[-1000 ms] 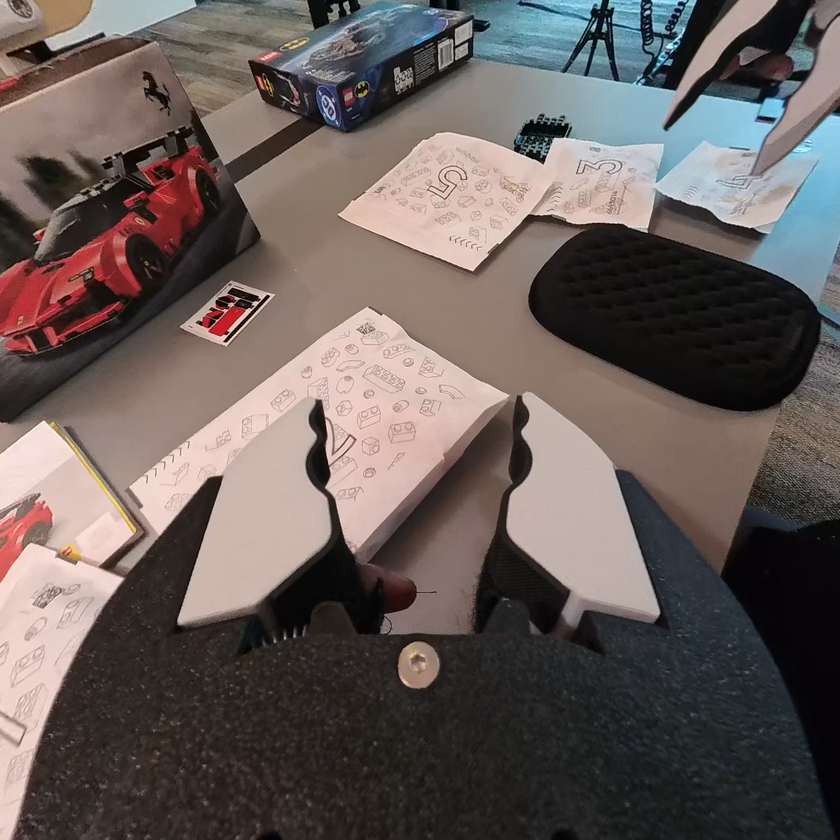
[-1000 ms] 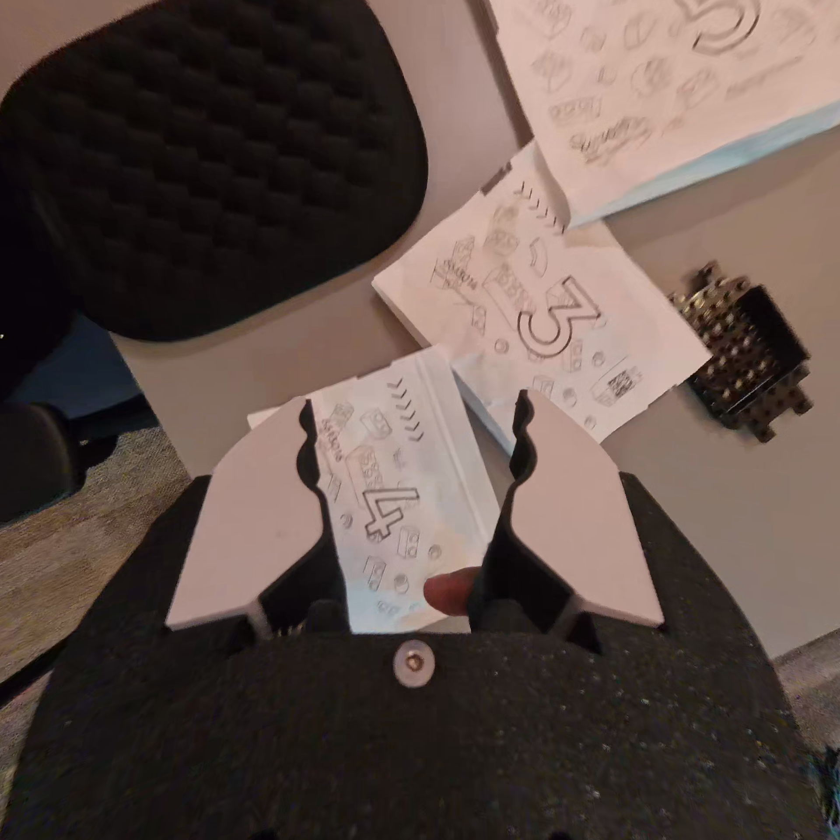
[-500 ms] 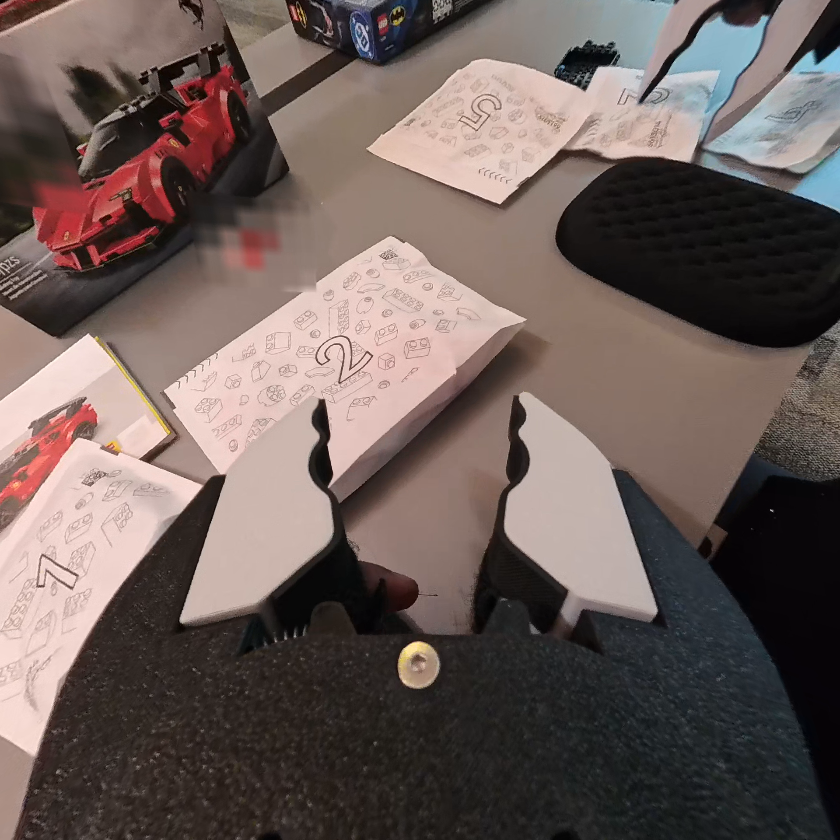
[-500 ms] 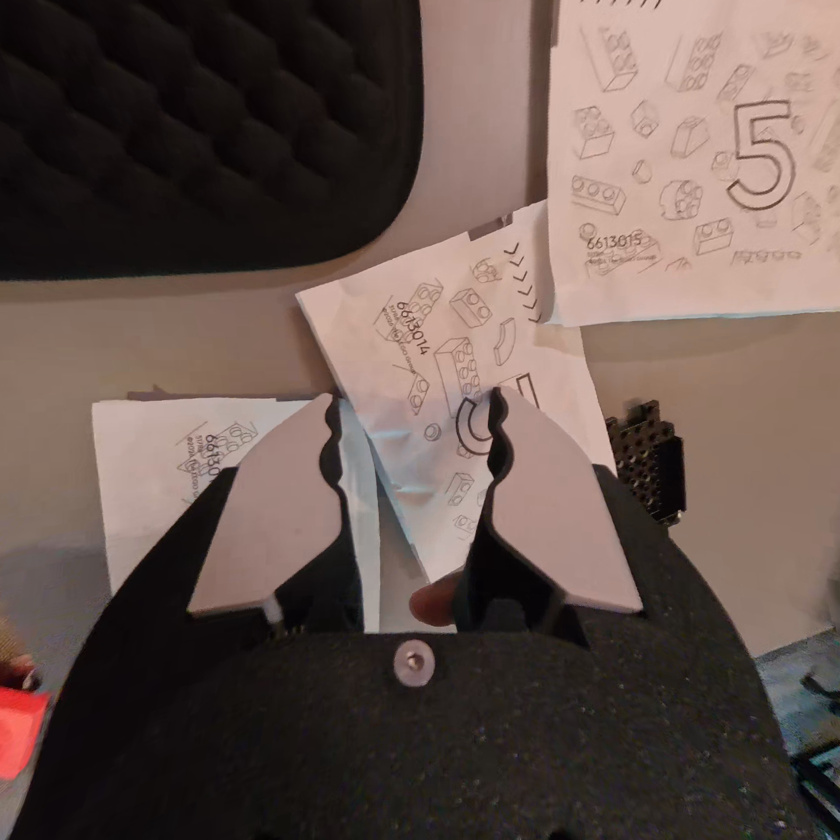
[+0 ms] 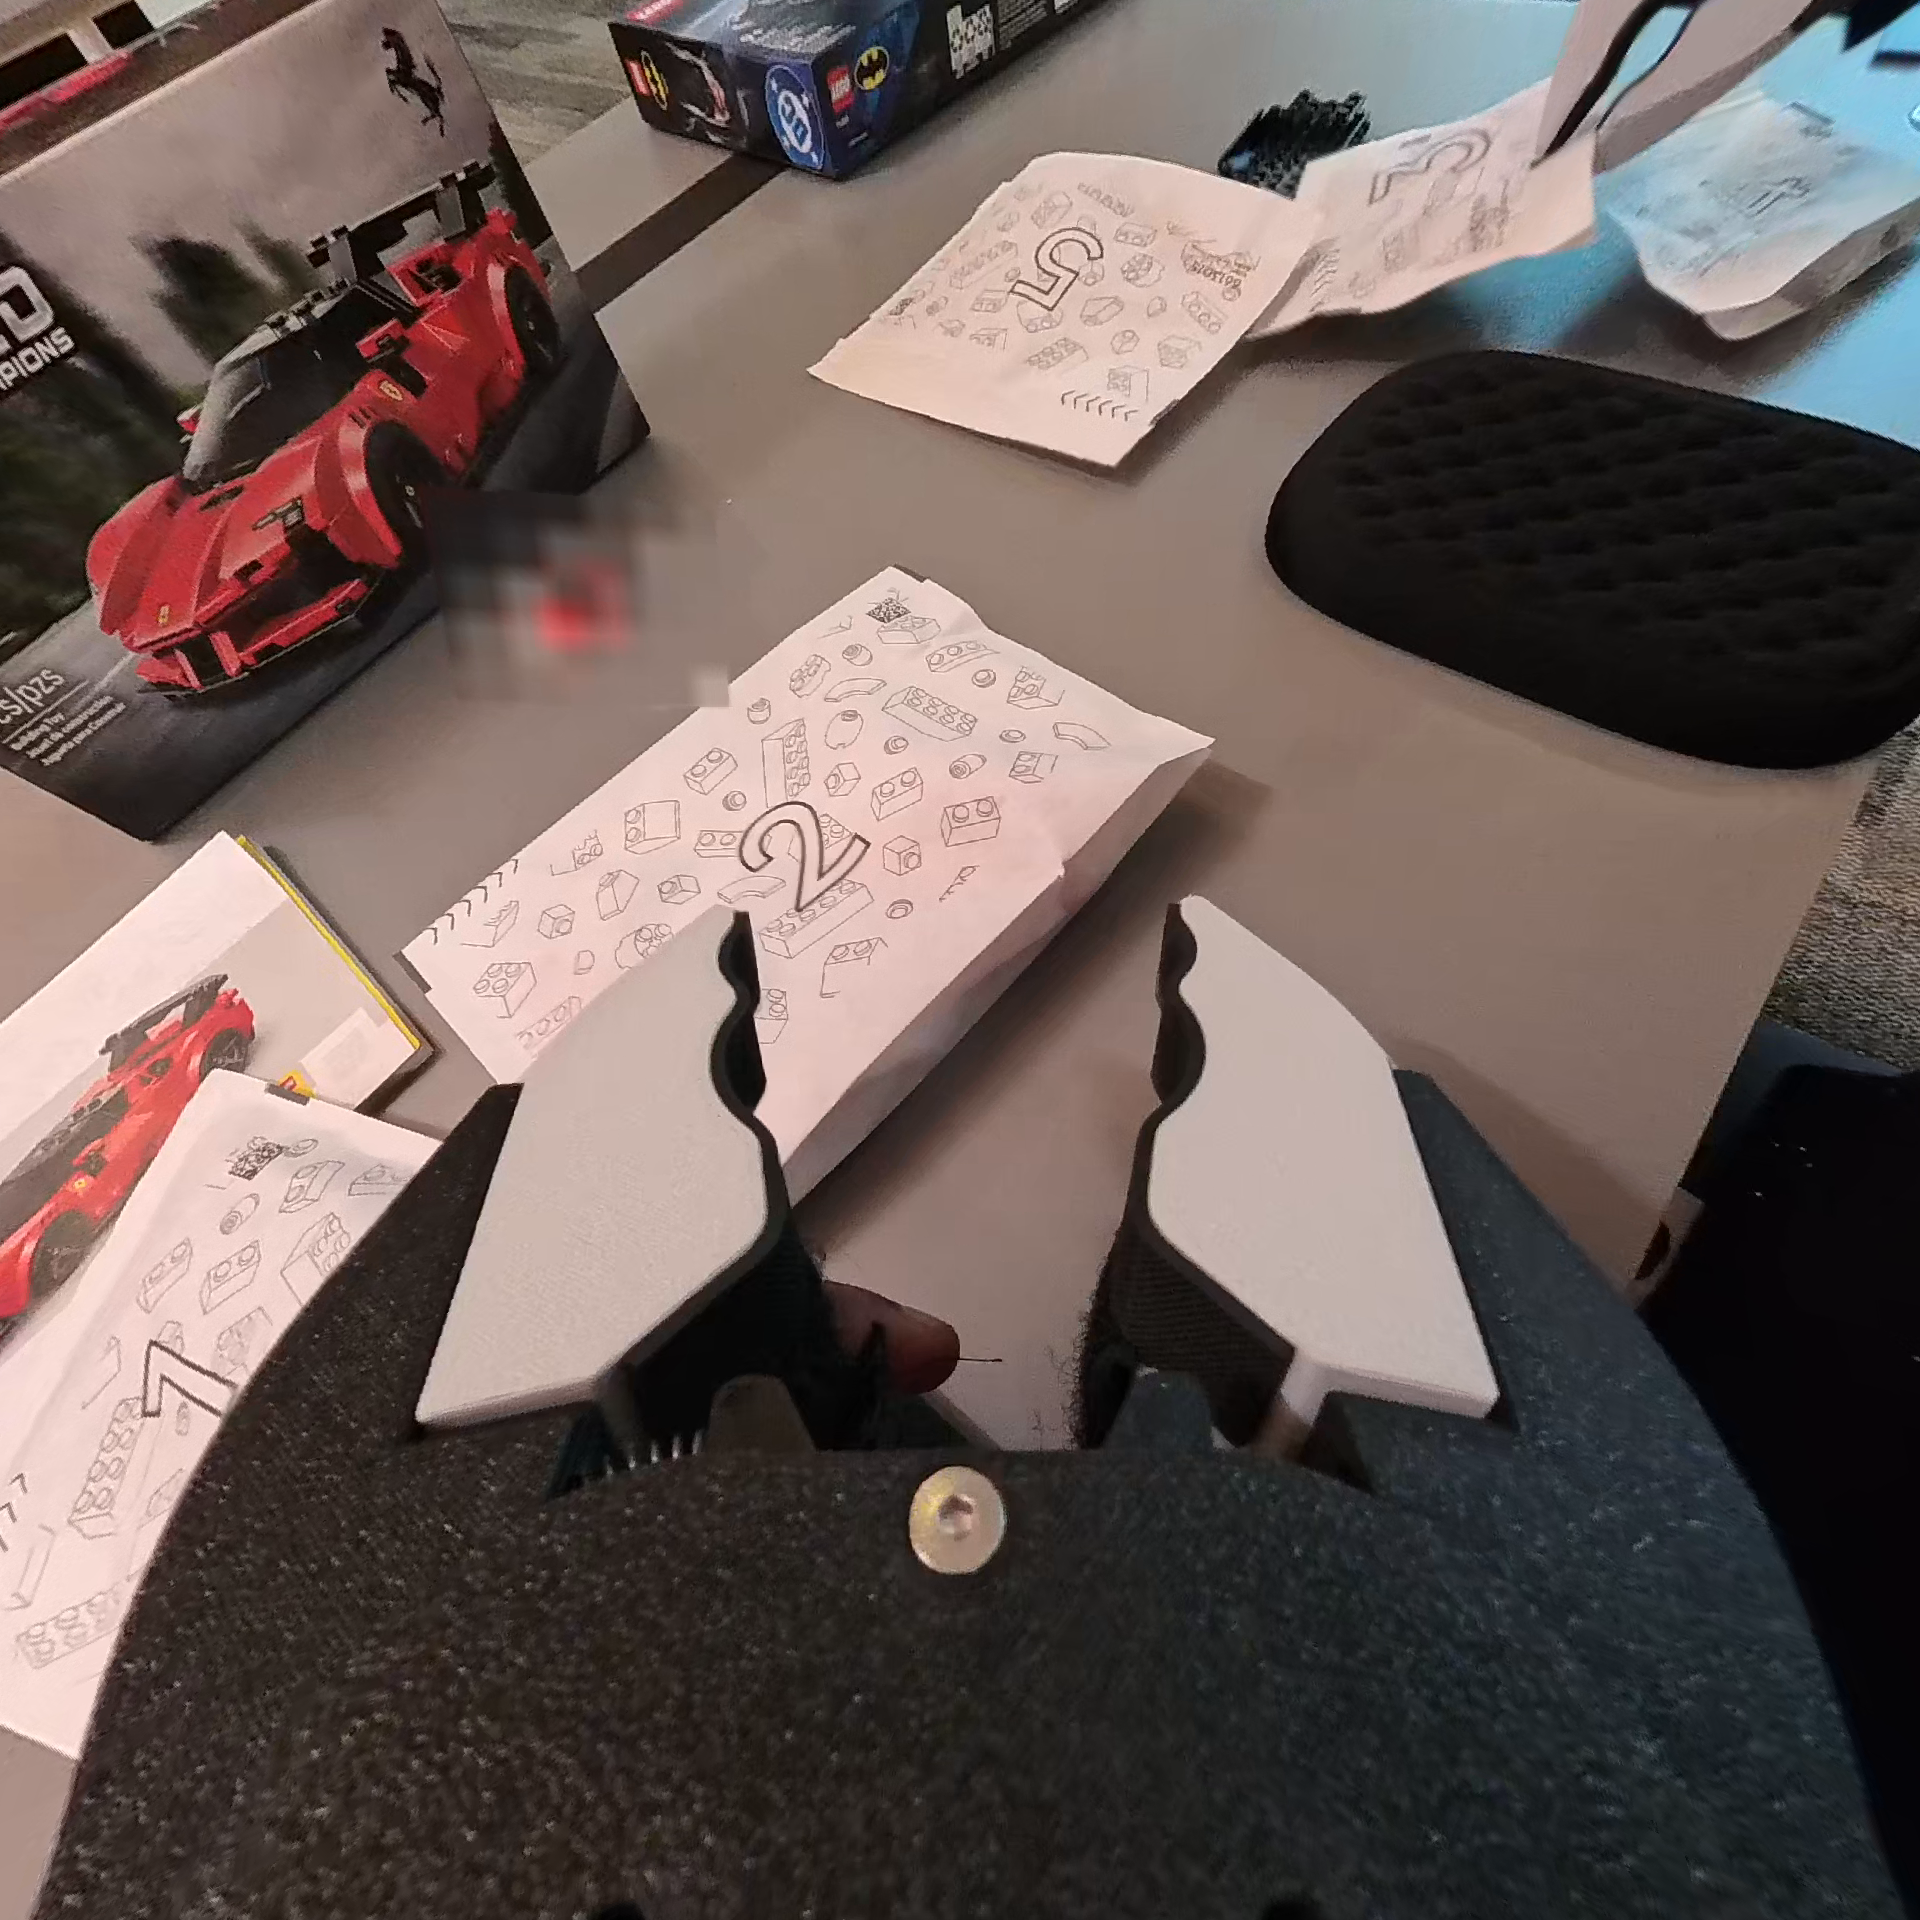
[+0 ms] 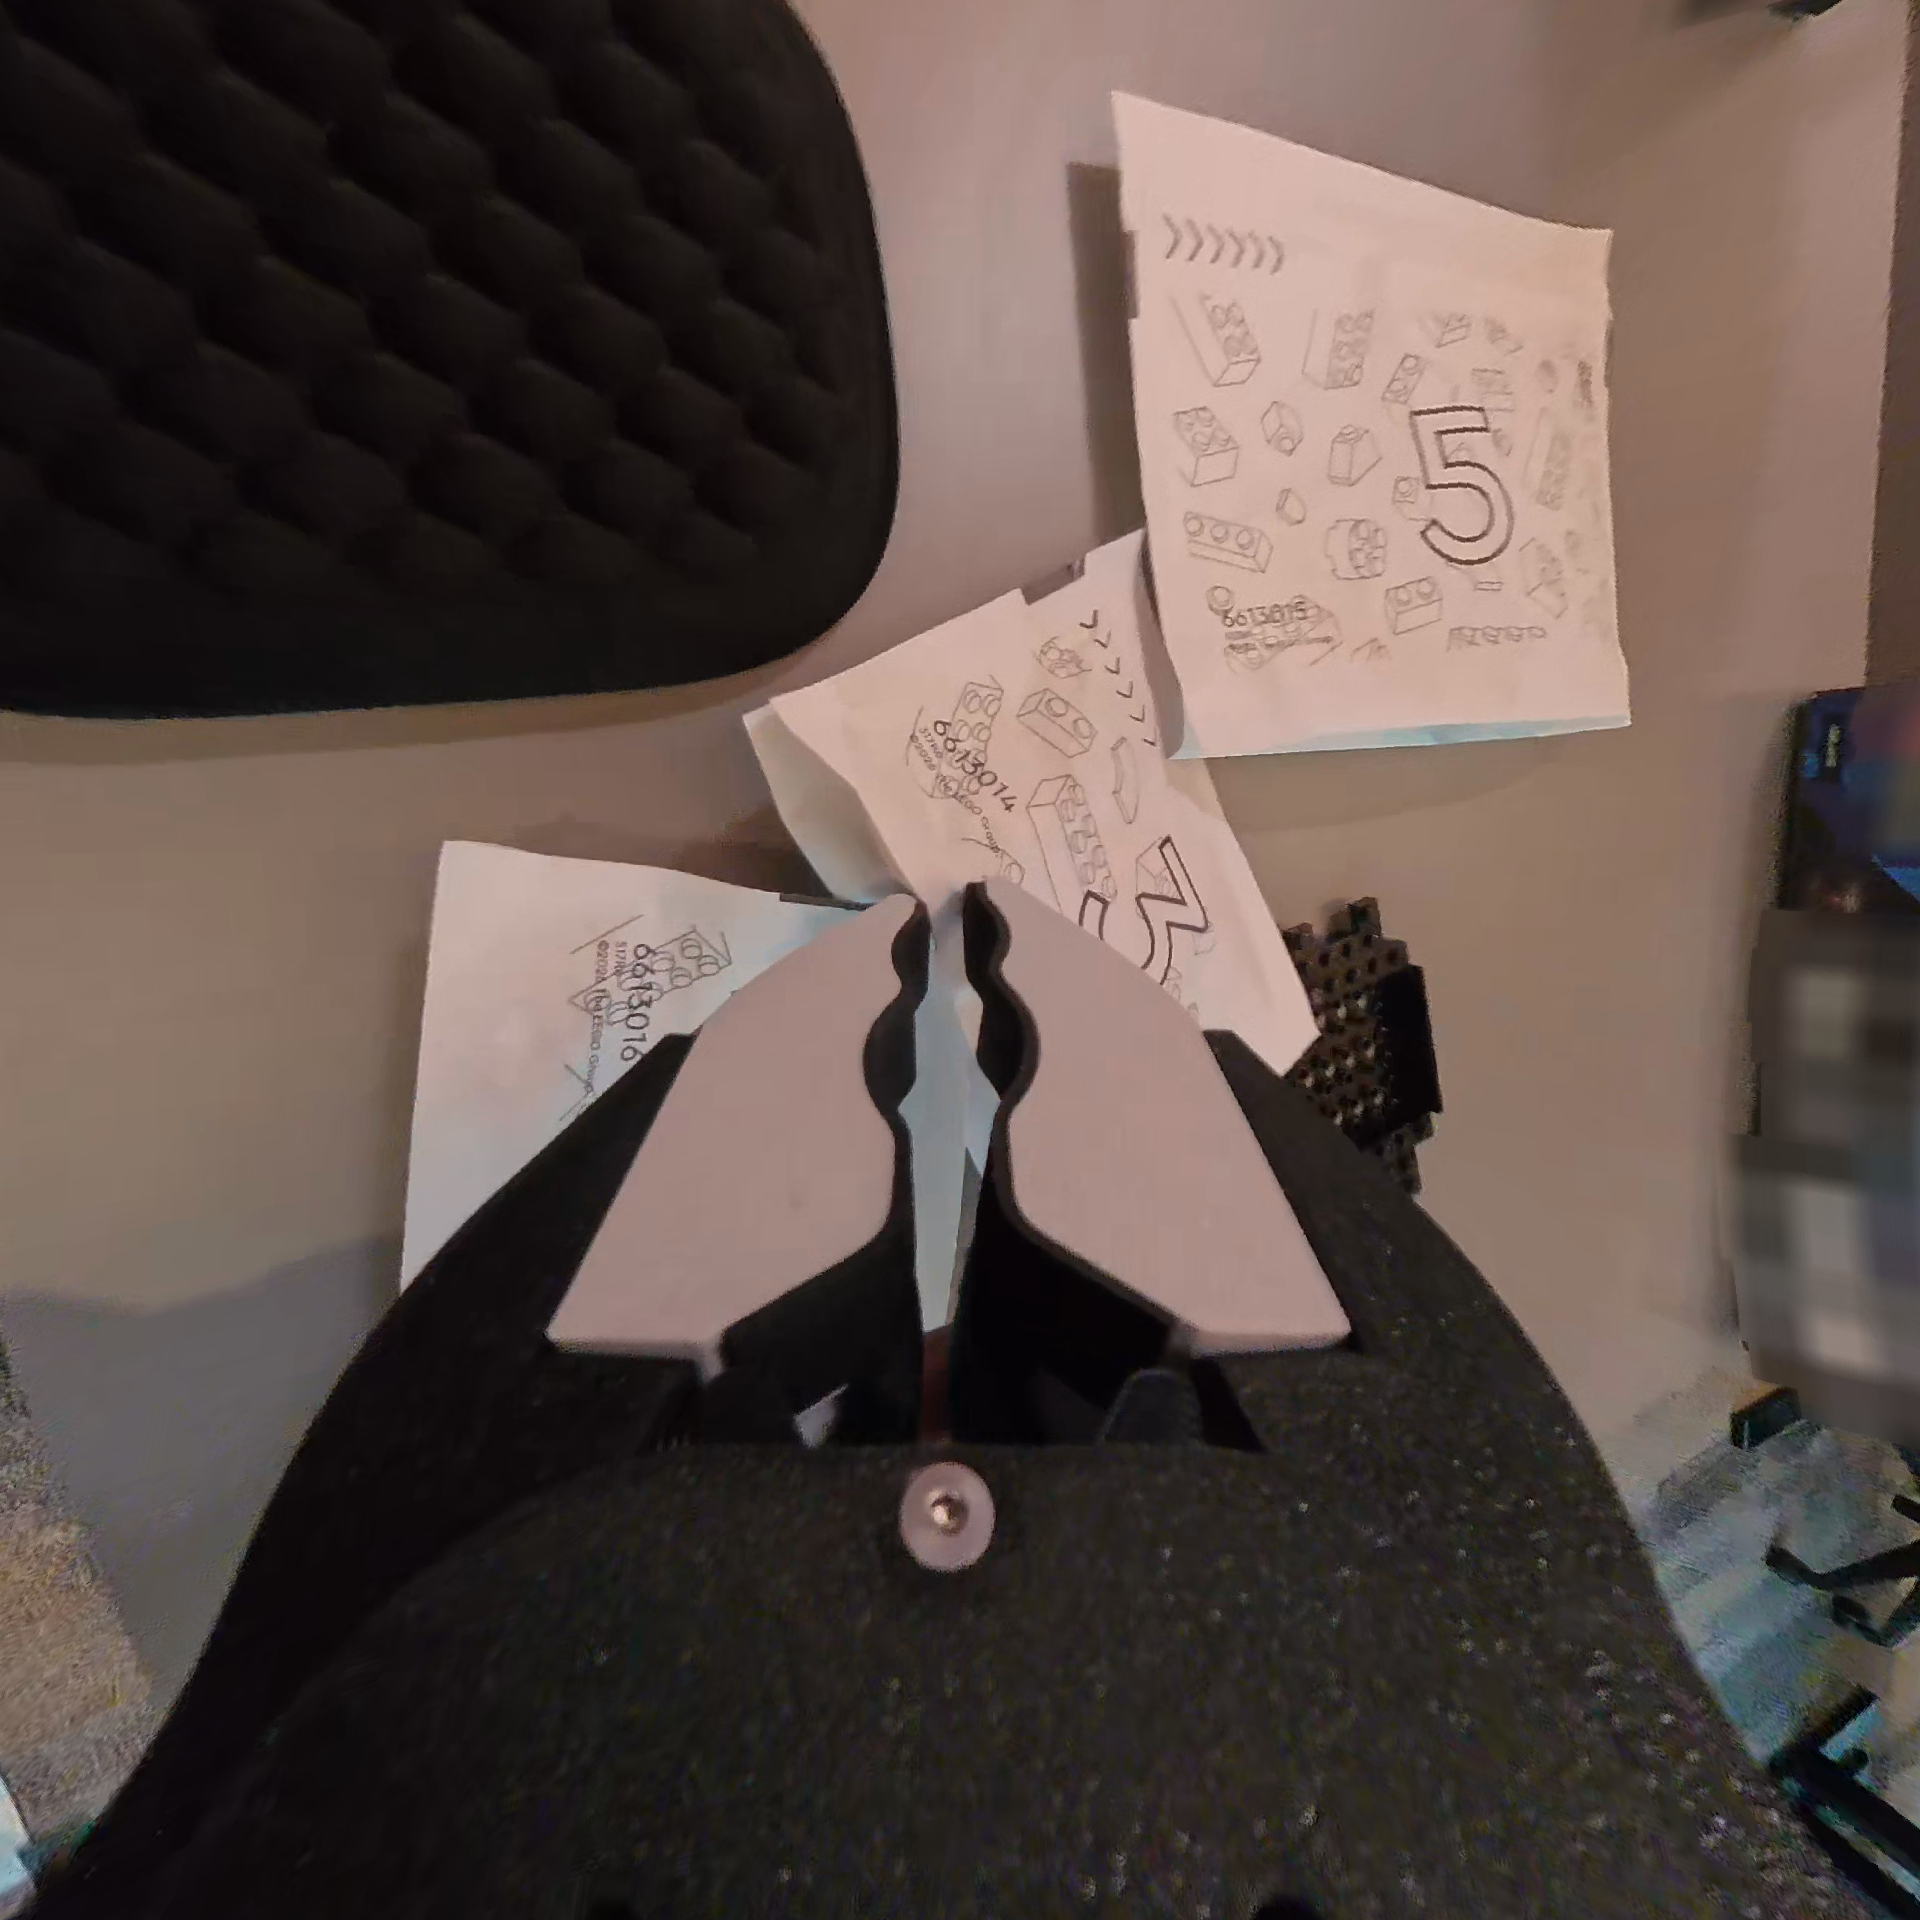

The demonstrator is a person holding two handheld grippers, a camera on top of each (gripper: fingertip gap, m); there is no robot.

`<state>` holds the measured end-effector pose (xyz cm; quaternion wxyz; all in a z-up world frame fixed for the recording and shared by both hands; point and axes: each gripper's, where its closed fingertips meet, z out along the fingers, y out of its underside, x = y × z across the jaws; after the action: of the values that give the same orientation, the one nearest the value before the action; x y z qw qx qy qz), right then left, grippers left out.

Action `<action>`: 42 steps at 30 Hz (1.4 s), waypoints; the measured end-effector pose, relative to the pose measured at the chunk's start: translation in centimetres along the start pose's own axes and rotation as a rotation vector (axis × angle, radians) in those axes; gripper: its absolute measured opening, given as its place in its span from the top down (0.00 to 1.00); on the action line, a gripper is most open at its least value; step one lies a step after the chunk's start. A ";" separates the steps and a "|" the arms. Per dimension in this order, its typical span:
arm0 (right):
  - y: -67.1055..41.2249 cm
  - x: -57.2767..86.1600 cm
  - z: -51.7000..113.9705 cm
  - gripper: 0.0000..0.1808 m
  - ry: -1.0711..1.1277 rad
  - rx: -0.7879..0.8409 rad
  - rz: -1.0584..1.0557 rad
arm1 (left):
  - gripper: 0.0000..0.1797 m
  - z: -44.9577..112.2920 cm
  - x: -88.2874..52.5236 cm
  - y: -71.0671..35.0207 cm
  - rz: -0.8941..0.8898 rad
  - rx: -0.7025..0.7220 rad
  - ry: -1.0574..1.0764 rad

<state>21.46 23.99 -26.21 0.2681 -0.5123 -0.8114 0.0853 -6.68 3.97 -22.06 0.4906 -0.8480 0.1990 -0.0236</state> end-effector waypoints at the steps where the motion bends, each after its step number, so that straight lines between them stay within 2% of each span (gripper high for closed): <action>1: -0.1 0.4 -0.4 0.97 0.009 0.009 0.015 | 0.59 0.1 -0.1 0.0 0.002 0.003 -0.004; 8: -0.1 1.4 -2.9 0.97 -0.080 0.115 0.268 | 0.59 0.5 -0.4 -1.1 0.025 0.028 0.010; 12: 0.0 0.8 -2.7 0.97 -0.090 0.149 0.288 | 0.59 0.7 -0.3 -1.5 0.026 0.043 0.028; 15: -0.8 0.0 -1.8 0.94 -0.061 0.137 0.221 | 0.59 0.8 -0.2 -1.4 0.037 0.040 0.026; 19: -0.7 -1.1 0.0 0.83 -0.037 0.025 0.052 | 0.60 0.9 -0.1 -1.1 0.027 0.036 0.028; 22: -1.0 -1.6 1.0 0.80 -0.041 -0.040 -0.054 | 0.60 1.0 0.0 -0.8 0.018 0.031 0.032; 27: -1.0 -1.3 2.7 0.85 0.025 -0.161 -0.222 | 0.60 1.2 0.3 -0.4 0.028 0.014 0.044; 30: -0.6 -1.4 3.0 0.96 0.057 -0.202 -0.301 | 0.60 1.4 0.1 -0.4 0.045 0.008 0.031; 34: -1.9 -0.7 1.2 0.99 0.127 -0.111 -0.201 | 0.60 1.3 0.2 -0.6 0.062 0.008 0.039; 40: -5.9 1.9 -4.6 1.00 0.233 0.119 0.013 | 0.60 1.0 -0.2 -0.4 0.072 0.009 0.015; 42: -7.7 1.9 -5.7 1.00 0.240 0.139 0.048 | 0.61 0.9 -0.7 -0.1 0.086 -0.007 -0.012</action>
<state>17.76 21.34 -17.59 0.3957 -0.5184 -0.7532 0.0859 -7.09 4.95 -22.35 0.4894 -0.8405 0.2325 0.0032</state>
